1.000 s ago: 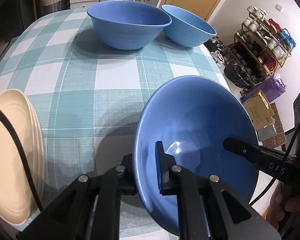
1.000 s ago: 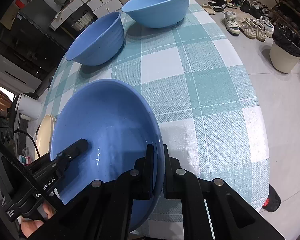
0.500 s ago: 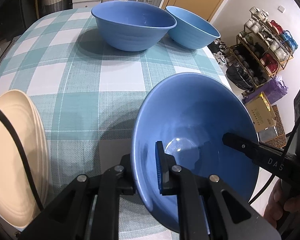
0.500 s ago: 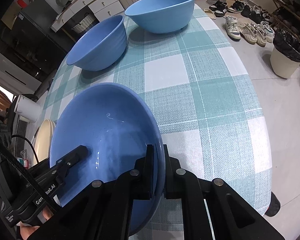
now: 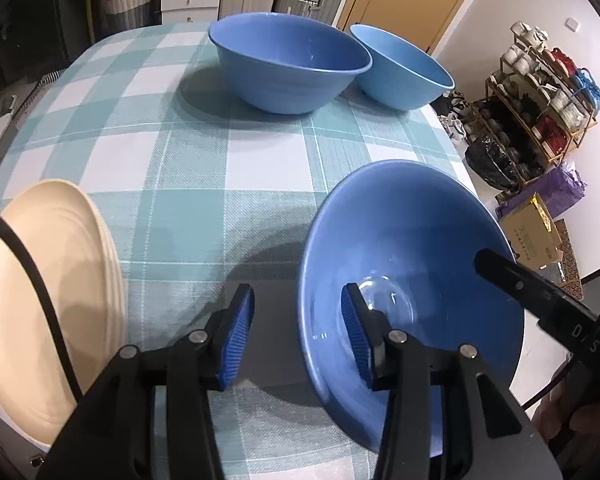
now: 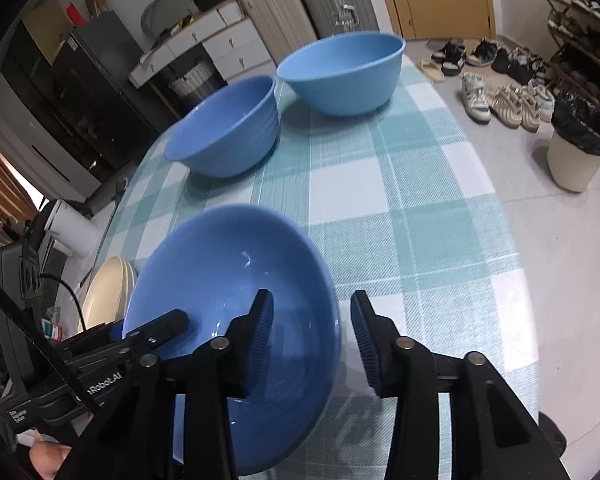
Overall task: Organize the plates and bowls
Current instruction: 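Lower the blue bowl and open both grippers, then raise both tools up and away from the placed blue bowl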
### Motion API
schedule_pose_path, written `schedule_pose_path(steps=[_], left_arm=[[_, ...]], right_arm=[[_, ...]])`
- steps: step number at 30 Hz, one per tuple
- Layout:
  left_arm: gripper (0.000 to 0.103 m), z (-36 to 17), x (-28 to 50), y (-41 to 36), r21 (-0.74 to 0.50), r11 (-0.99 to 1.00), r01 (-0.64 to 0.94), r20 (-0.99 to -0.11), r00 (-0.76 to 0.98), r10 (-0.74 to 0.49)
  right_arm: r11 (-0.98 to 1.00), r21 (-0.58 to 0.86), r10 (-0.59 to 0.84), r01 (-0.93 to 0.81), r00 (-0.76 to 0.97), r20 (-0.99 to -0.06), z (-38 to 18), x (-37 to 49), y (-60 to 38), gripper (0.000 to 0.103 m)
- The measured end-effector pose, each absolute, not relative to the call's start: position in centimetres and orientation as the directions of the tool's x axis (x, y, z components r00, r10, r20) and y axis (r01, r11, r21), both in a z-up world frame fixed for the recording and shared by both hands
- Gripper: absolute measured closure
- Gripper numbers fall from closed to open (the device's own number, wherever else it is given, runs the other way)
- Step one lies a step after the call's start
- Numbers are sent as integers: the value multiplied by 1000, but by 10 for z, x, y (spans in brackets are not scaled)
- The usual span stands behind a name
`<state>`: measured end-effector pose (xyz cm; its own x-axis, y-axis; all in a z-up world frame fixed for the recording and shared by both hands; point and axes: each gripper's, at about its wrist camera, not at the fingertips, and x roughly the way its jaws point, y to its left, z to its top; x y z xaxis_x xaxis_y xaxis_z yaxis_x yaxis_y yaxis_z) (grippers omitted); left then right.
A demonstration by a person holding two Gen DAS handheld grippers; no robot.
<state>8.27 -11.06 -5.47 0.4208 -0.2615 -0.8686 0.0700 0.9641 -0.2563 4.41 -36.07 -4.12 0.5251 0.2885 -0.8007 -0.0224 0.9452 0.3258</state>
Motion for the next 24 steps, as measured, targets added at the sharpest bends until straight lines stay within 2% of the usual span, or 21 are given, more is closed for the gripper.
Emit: schedule_pose_path(steps=[1,5,8,10,12,15,20,21,23,24], left_arm=[[55,-55,83,-109,-263,962,68,-871,412,-267],[55,-58,85,-105,-311,949,52,-869,388,-306],[55,-50,79,-107,-296,953,66,-858,420,-295],[54,-42,74,-110,-268,959,89,-848,452,-279],[54,-37,71,-111,-257,962,97,-838,472,-272],[53,-30,68,-109,-254,962,105,-816,511,-271],[53,-17,64,-107,-224,968,116,-776,580,-249],[51,-13,62,-107,-217,969,120,-763,598,-245],[40,-7,60,-106,-211,968,136,-743,621,-249],[25,-4,59,-105,-208,967,149,-731,632,-255]], right_arm=[[945,327,286,-21,537,-793,-40,43,-363,54],[940,340,281,-22,613,-738,-31,35,-373,50],[936,350,282,-30,657,-699,-25,29,-377,46],[935,354,285,-40,679,-677,-22,25,-377,32],[935,349,287,-59,703,-650,-17,19,-372,27],[944,317,276,-89,740,-614,-8,10,-362,25],[953,277,262,-124,796,-545,8,-8,-343,16],[952,279,263,-127,804,-533,10,-11,-340,14],[946,293,277,-139,816,-506,13,-16,-335,12],[944,298,281,-143,822,-495,14,-18,-333,12]])
